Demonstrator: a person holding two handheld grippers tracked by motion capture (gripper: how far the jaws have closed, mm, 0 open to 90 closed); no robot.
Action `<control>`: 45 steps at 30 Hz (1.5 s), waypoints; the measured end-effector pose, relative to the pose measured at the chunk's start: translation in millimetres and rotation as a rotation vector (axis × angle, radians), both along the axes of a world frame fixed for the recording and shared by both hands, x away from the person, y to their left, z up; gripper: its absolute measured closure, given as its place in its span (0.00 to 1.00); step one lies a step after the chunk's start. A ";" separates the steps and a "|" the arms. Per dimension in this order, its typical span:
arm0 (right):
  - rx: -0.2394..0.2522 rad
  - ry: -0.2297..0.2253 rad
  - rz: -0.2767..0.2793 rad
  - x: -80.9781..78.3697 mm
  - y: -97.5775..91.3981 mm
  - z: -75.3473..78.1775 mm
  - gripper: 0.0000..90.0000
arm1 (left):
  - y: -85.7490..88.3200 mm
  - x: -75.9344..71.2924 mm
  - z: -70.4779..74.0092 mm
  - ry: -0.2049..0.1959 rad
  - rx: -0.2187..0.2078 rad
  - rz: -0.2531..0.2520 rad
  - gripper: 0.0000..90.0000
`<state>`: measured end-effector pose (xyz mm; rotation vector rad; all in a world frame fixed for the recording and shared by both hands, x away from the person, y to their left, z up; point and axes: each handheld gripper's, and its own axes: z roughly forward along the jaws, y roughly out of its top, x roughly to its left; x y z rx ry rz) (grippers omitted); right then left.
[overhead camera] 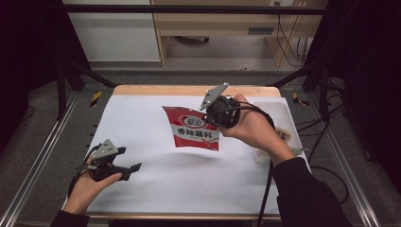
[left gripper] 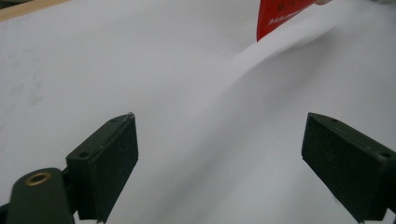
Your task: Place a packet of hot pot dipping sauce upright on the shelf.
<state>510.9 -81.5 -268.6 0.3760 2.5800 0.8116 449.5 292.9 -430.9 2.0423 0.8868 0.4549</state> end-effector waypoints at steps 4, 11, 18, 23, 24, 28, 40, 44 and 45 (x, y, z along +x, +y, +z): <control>0.014 -0.013 -0.017 0.6 -4.8 4.4 1.00 | 3.4 -1.4 -1.0 -0.011 0.012 0.024 0.11; 0.021 -0.017 -0.035 5.1 -9.6 13.7 1.00 | 4.2 -1.5 -4.0 -0.033 -0.002 0.058 0.09; 0.030 -0.043 -0.050 8.3 -20.9 25.0 1.00 | 3.3 -5.0 -10.3 -0.036 -0.004 0.073 0.09; 0.058 -0.071 -0.091 6.6 -33.4 34.7 1.00 | 1.8 -4.6 -11.8 -0.047 0.016 0.072 0.09; 0.063 -0.085 -0.108 6.5 -38.9 39.0 1.00 | 2.1 -4.2 -11.8 -0.051 0.022 0.073 0.09; 0.069 -0.103 -0.127 7.9 -46.8 45.8 1.00 | 3.3 -2.7 -14.3 -0.055 0.042 0.080 0.09; 0.116 -0.184 -0.241 12.1 -82.1 61.9 1.00 | -2.1 -9.5 -19.7 -0.061 0.092 0.080 0.09; 0.135 -0.206 -0.284 15.8 -95.3 59.7 1.00 | -1.1 -12.8 -19.5 -0.061 0.097 0.084 0.09; 0.137 -0.209 -0.290 16.7 -97.5 59.1 1.00 | -0.6 -12.9 -19.3 -0.065 0.101 0.087 0.09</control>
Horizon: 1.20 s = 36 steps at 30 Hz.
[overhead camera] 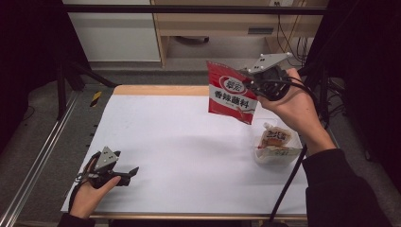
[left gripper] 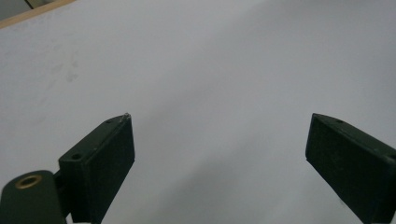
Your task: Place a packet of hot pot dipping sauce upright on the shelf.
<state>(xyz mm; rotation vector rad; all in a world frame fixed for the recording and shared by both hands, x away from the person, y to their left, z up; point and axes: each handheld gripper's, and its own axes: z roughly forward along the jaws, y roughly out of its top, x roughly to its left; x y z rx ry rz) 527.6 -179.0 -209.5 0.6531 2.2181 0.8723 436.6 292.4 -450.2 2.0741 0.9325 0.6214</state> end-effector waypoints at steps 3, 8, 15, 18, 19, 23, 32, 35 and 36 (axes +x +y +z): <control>-0.004 -0.008 -0.019 3.1 -8.5 -1.5 1.00 | 0.6 0.9 -0.3 0.001 -0.004 0.005 0.09; -0.010 -0.017 -0.037 6.6 -21.4 -4.1 1.00 | 0.8 2.0 -1.6 0.009 0.006 0.004 0.09; 0.007 -0.033 -0.065 7.4 -32.3 -9.6 1.00 | 0.2 1.0 -1.0 0.004 0.011 0.002 0.09; 0.011 -0.033 -0.074 8.5 -34.7 -13.4 1.00 | -0.4 0.7 -1.1 0.006 0.012 -0.003 0.09; 0.010 -0.030 -0.076 10.3 -36.6 -16.1 1.00 | -0.6 0.6 -1.2 0.007 0.013 -0.004 0.09; 0.017 -0.029 -0.084 13.6 -39.5 -21.0 1.00 | -1.0 0.3 -1.4 0.007 0.014 -0.011 0.09; 0.032 -0.007 -0.108 27.6 -53.1 -34.5 1.00 | 7.9 -0.1 1.9 -0.001 -0.001 -0.001 0.09; 0.049 0.003 -0.120 32.8 -63.1 -40.4 1.00 | 10.0 -0.1 1.4 0.002 -0.003 0.009 0.09; 0.049 0.003 -0.120 32.8 -63.1 -40.4 1.00 | 10.3 0.0 1.2 0.003 -0.002 0.010 0.09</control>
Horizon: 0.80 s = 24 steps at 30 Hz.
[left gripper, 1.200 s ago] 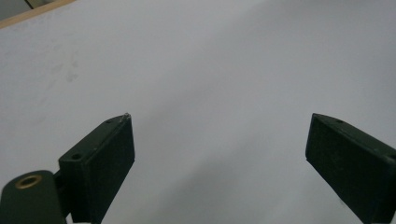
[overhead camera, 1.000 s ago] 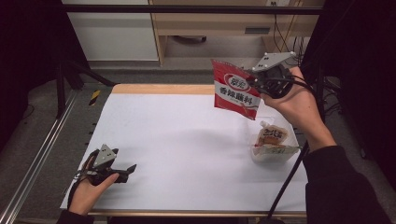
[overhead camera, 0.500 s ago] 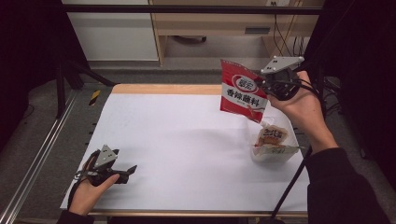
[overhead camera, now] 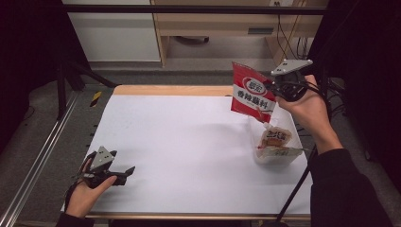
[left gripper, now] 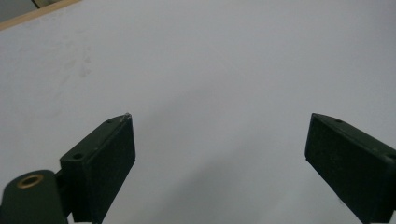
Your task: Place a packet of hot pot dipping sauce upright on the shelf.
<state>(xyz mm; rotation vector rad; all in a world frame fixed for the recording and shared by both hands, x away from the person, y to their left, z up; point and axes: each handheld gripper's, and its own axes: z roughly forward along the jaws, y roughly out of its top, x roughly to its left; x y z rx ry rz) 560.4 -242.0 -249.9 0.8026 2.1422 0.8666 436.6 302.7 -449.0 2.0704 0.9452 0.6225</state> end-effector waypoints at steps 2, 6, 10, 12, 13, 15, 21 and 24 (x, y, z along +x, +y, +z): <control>0.006 0.005 -0.008 1.0 -5.5 -2.5 1.00 | -0.6 0.1 -0.3 0.002 0.000 -0.001 0.09; 0.015 0.016 -0.025 1.5 -17.2 -6.8 1.00 | -2.6 0.0 -0.7 0.004 0.008 -0.008 0.09; 0.033 0.024 -0.054 -0.6 -32.2 -10.8 1.00 | -2.7 -0.2 -0.6 0.002 0.008 -0.010 0.09; 0.040 0.023 -0.058 -1.3 -35.3 -11.1 1.00 | -2.3 -0.2 -0.5 0.002 0.007 -0.008 0.09; 0.048 0.026 -0.065 -3.3 -40.7 -11.8 1.00 | -2.0 -0.2 -0.3 0.002 0.005 -0.008 0.09; 0.051 0.026 -0.069 -4.1 -43.0 -12.2 1.00 | -1.8 -0.2 0.0 0.000 0.005 -0.007 0.09; 0.061 0.027 -0.087 -7.6 -53.5 -14.9 1.00 | -2.6 -0.4 0.0 -0.001 0.010 -0.008 0.09; 0.065 0.032 -0.100 -7.8 -59.0 -17.8 1.00 | -2.9 -0.5 -0.1 -0.001 0.010 -0.009 0.09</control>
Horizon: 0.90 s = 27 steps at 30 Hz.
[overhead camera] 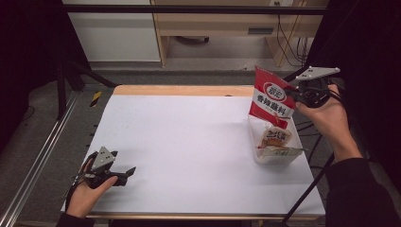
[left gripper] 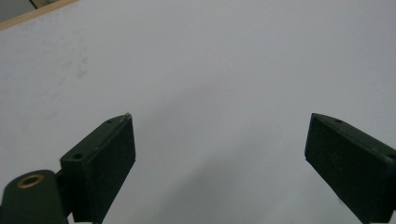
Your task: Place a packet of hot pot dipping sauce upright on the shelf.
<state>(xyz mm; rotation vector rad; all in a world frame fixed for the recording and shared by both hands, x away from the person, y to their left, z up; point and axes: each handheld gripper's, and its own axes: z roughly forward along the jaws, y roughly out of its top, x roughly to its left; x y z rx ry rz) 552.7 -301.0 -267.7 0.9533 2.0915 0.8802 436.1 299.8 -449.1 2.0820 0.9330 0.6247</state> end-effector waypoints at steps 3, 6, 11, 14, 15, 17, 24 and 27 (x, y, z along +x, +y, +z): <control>0.002 0.003 -0.006 -0.1 -2.2 -1.0 1.00 | 0.0 0.0 0.0 0.000 0.001 -0.001 0.09; 0.004 0.008 -0.009 -0.2 -4.6 -2.5 1.00 | -0.2 0.0 -0.1 0.001 0.001 -0.002 0.09; 0.009 0.016 -0.013 2.2 -4.9 -8.4 1.00 | -1.2 0.1 -0.5 0.003 0.005 -0.006 0.09; 0.014 0.025 -0.013 5.6 -3.4 -14.1 1.00 | -2.0 0.0 -0.7 0.004 0.008 -0.010 0.09; 0.016 0.033 -0.013 7.8 -1.8 -18.8 1.00 | -2.2 0.0 -0.8 0.004 0.008 -0.010 0.09; 0.018 0.036 -0.013 9.0 -1.2 -21.2 1.00 | -2.8 0.0 -1.1 0.005 0.011 -0.014 0.09; 0.039 0.061 -0.020 13.0 0.5 -37.0 1.00 | -4.4 0.1 -1.2 0.007 0.017 -0.026 0.09; 0.048 0.062 -0.026 13.0 -2.3 -40.4 1.00 | -4.3 -0.2 -1.0 0.006 0.014 -0.025 0.09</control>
